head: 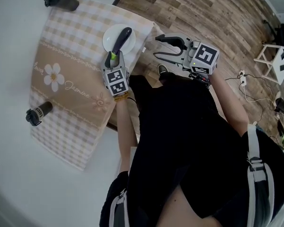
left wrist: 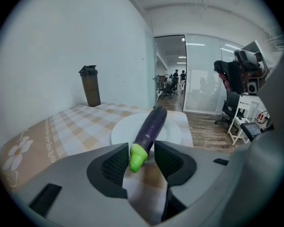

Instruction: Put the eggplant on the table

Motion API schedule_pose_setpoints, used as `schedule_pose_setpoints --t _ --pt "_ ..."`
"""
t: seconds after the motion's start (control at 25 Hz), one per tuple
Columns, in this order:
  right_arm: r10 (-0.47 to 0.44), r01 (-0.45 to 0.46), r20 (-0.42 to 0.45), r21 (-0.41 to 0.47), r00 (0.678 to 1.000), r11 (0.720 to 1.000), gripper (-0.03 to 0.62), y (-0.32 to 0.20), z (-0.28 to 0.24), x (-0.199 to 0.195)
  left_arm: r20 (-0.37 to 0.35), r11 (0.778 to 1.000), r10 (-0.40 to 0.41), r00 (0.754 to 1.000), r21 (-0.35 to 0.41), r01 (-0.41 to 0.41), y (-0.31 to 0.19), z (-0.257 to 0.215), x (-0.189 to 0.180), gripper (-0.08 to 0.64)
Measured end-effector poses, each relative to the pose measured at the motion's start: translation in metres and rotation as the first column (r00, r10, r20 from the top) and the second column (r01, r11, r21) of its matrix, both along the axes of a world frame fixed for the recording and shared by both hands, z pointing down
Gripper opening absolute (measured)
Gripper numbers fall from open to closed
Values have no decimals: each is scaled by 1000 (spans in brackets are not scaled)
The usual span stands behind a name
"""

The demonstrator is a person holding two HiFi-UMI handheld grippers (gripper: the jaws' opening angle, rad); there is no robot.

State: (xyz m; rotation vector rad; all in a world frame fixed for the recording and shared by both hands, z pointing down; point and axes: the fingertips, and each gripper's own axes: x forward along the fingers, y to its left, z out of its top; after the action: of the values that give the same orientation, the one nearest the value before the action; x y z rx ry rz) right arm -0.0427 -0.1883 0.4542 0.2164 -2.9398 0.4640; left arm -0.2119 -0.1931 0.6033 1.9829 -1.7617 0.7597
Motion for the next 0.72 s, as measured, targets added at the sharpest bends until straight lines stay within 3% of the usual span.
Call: schedule_pose_setpoints --t 0.36,0.72 --pt "18 -18 3 2 1000 1000 224 -3 1 6 12 1000 -11 1000 23 11 4 -10 -4 186" --pt "27 -27 12 12 1000 1000 224 -7 -3 10 21 992 -11 1000 124 8 2 -56 1 186"
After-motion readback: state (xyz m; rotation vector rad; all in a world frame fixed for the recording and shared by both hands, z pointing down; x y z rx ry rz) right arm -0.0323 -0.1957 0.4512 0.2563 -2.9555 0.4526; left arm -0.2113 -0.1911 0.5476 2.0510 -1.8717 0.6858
